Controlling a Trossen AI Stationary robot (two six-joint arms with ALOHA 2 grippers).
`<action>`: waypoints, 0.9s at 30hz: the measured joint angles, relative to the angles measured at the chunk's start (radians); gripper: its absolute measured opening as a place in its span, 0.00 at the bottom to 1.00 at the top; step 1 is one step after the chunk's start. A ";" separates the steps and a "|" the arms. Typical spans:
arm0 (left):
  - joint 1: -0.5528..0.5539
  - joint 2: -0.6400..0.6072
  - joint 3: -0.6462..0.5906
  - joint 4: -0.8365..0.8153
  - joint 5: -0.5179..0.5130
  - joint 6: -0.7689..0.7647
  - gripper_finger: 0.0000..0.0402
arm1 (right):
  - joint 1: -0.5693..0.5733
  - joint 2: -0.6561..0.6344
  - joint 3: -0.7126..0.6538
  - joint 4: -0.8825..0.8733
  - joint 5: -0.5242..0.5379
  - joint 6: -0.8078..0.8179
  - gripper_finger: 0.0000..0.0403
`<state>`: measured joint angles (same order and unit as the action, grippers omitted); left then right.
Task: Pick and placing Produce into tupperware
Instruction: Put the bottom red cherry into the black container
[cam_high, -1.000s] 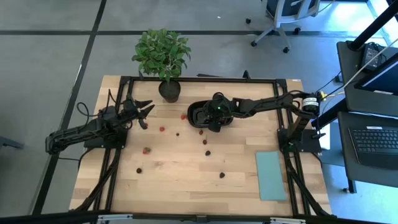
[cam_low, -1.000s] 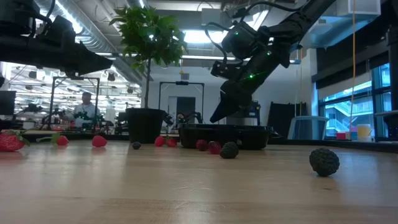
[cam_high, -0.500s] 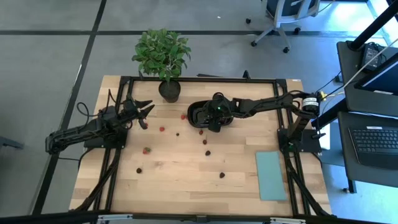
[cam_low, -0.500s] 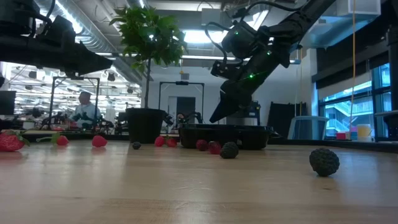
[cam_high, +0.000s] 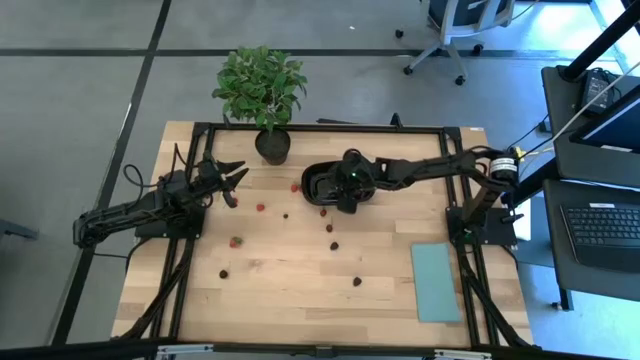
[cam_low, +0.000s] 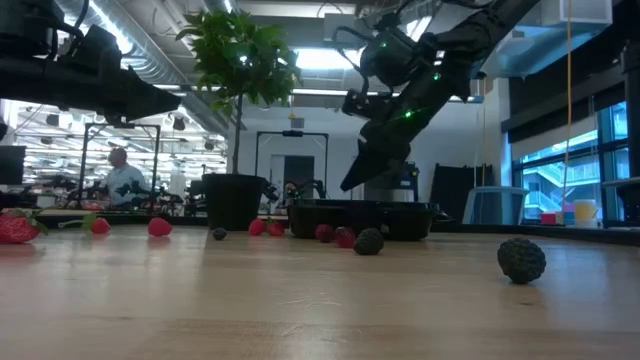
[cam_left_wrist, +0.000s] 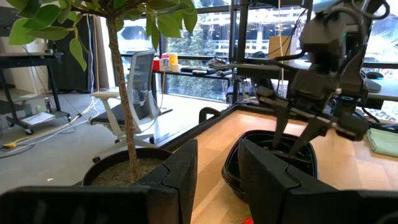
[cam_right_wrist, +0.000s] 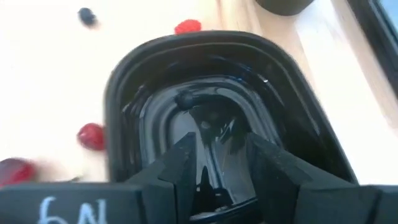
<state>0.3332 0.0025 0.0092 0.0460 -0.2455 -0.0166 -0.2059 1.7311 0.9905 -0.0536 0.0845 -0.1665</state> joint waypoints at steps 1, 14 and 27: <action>0.000 0.000 0.000 0.000 0.000 0.000 0.27 | 0.006 -0.008 0.000 -0.004 0.000 0.000 0.35; 0.000 0.000 0.000 0.000 0.000 0.000 0.27 | 0.171 -0.054 0.001 -0.034 -0.010 -0.156 0.35; 0.000 0.000 0.000 0.000 0.000 -0.001 0.27 | 0.277 -0.025 0.000 -0.032 -0.014 -0.160 0.35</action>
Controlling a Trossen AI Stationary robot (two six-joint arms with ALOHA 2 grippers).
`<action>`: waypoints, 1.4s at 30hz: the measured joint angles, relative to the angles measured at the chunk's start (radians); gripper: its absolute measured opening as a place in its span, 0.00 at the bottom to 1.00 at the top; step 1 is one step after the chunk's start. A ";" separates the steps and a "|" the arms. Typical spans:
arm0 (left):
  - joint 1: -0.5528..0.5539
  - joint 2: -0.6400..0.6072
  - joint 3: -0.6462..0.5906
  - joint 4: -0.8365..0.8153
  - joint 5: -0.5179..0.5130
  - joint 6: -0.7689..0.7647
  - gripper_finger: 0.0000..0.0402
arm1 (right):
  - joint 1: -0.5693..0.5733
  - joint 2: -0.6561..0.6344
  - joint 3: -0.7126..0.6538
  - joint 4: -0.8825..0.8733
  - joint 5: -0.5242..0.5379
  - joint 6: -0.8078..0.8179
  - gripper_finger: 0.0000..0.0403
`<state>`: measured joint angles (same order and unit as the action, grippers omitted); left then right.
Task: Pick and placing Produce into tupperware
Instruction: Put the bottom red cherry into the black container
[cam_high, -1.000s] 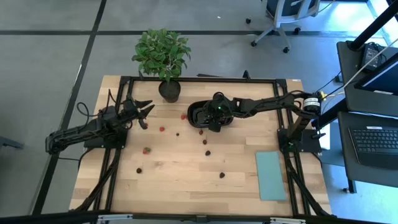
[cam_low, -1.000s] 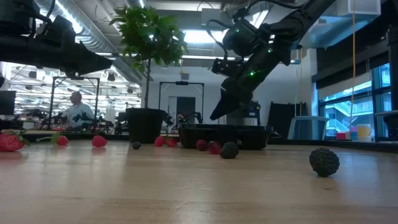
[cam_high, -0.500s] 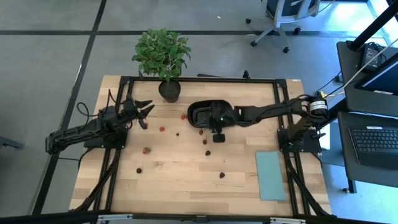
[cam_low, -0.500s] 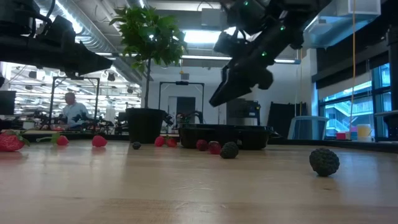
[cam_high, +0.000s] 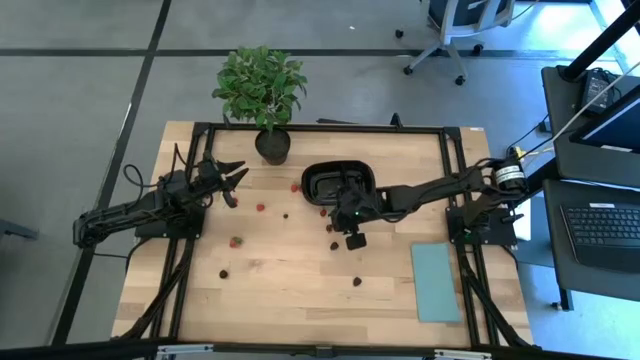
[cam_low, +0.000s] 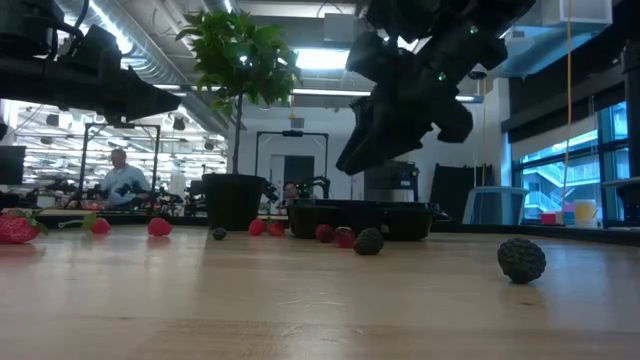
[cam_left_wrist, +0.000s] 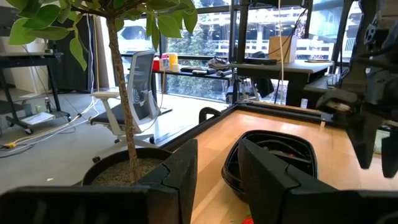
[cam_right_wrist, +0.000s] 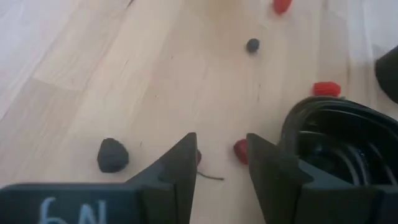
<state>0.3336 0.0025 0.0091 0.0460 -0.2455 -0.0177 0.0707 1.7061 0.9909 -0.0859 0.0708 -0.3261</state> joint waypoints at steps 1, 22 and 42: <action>0.000 0.000 0.000 0.000 0.000 0.000 0.27 | 0.001 0.011 0.000 0.007 -0.016 0.000 0.35; 0.000 0.000 0.000 0.000 0.000 -0.001 0.27 | 0.005 0.180 -0.001 0.110 -0.092 -0.049 0.35; 0.000 0.000 0.000 0.000 0.000 0.000 0.27 | 0.003 0.177 -0.001 0.015 0.084 -0.071 0.35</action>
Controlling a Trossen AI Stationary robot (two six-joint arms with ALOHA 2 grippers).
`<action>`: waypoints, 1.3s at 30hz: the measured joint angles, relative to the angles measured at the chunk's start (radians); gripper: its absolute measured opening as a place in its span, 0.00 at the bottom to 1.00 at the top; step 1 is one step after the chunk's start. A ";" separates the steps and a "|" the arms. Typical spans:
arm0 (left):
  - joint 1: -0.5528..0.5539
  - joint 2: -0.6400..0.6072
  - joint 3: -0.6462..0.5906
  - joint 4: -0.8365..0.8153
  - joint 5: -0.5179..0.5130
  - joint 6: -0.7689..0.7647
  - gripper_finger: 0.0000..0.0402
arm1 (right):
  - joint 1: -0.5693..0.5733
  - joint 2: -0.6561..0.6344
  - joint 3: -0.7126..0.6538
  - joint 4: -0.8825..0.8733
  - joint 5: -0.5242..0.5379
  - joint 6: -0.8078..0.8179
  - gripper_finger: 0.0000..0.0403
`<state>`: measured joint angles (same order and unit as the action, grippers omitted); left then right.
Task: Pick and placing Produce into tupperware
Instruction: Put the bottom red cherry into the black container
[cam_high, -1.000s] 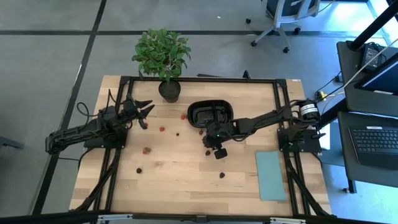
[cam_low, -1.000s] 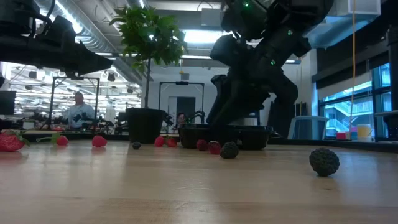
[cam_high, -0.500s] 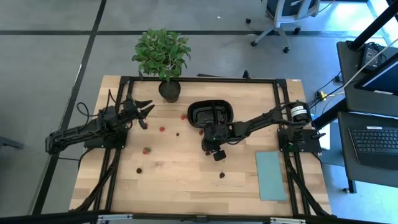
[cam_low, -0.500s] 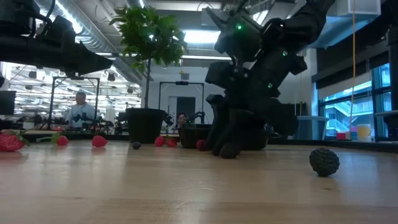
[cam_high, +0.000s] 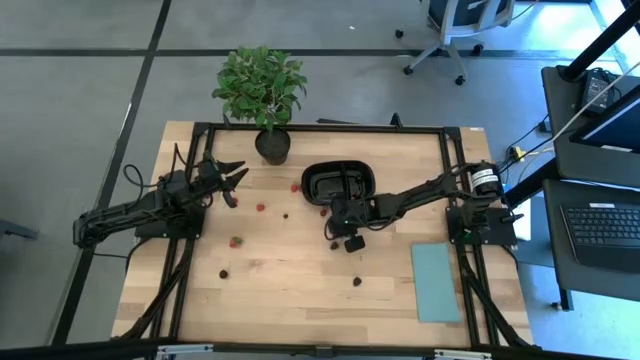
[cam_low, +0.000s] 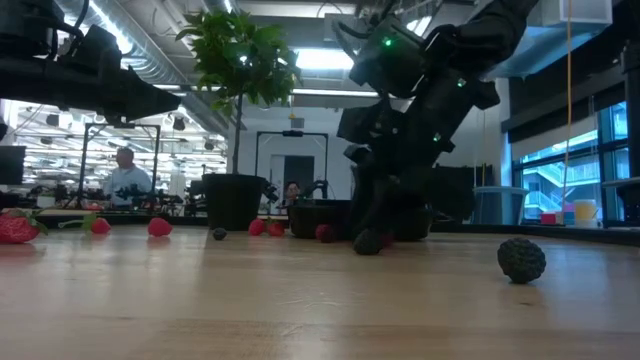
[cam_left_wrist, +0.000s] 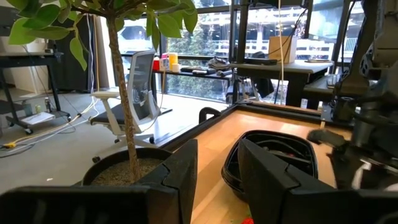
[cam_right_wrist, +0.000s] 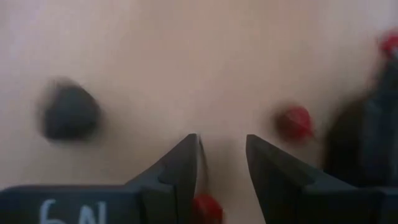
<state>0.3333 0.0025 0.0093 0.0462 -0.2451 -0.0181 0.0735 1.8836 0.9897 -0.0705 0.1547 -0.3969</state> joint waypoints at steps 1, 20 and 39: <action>0.000 0.000 0.000 0.000 0.000 0.000 0.27 | 0.000 -0.004 0.000 -0.005 0.001 0.000 0.35; 0.000 0.000 0.000 0.000 0.000 0.000 0.27 | -0.014 -0.010 0.002 -0.079 -0.014 0.152 0.35; 0.000 0.000 0.000 0.000 0.000 0.000 0.27 | -0.066 -0.011 0.002 -0.100 -0.112 0.340 0.35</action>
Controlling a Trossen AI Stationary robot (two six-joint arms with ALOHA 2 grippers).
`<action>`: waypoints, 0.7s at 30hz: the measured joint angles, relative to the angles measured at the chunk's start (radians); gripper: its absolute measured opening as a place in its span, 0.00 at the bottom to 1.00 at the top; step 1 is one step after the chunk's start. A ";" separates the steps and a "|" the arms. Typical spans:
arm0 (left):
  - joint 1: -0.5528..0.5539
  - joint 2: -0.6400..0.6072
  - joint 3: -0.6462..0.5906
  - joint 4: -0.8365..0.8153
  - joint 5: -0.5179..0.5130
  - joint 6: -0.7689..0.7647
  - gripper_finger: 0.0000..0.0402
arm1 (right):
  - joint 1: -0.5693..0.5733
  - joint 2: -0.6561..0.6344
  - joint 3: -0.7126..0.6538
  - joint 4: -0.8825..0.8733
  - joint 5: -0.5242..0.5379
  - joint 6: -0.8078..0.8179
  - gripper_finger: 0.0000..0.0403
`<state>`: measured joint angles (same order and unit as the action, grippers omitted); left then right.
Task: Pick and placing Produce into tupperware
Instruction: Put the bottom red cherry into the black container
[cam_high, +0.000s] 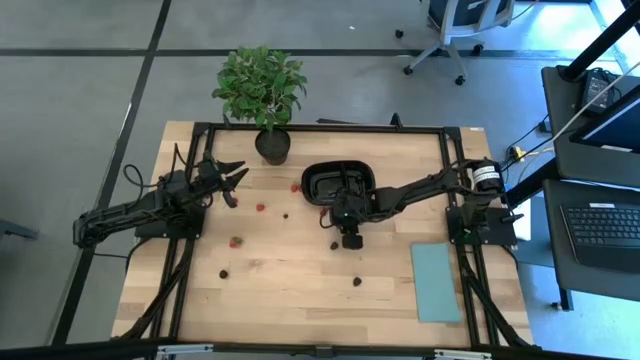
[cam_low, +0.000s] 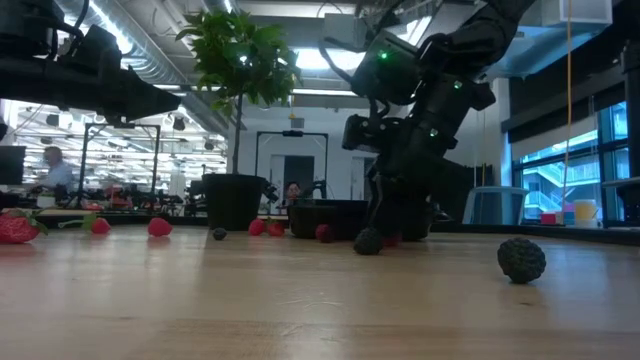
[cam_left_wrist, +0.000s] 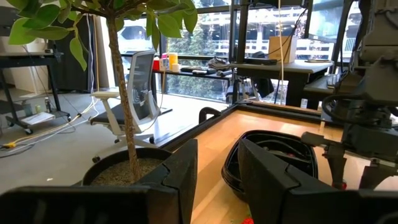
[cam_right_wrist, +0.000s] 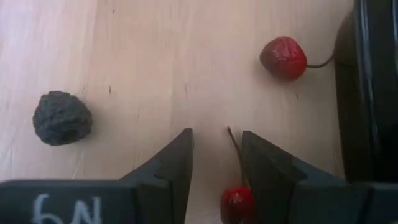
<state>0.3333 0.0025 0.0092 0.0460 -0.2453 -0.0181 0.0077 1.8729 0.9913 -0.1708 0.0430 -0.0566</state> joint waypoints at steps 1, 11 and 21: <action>0.000 0.000 0.000 0.000 0.000 0.000 0.27 | -0.001 0.000 0.000 -0.002 -0.001 0.000 0.34; 0.000 0.000 0.000 0.000 0.000 0.000 0.27 | -0.002 0.000 0.000 -0.010 0.001 -0.027 0.14; 0.000 0.000 0.000 0.000 0.000 0.000 0.27 | -0.003 0.000 0.000 -0.002 0.012 -0.033 0.02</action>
<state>0.3336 0.0025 0.0090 0.0463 -0.2454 -0.0181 0.0044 1.8729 0.9909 -0.1726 0.0547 -0.0901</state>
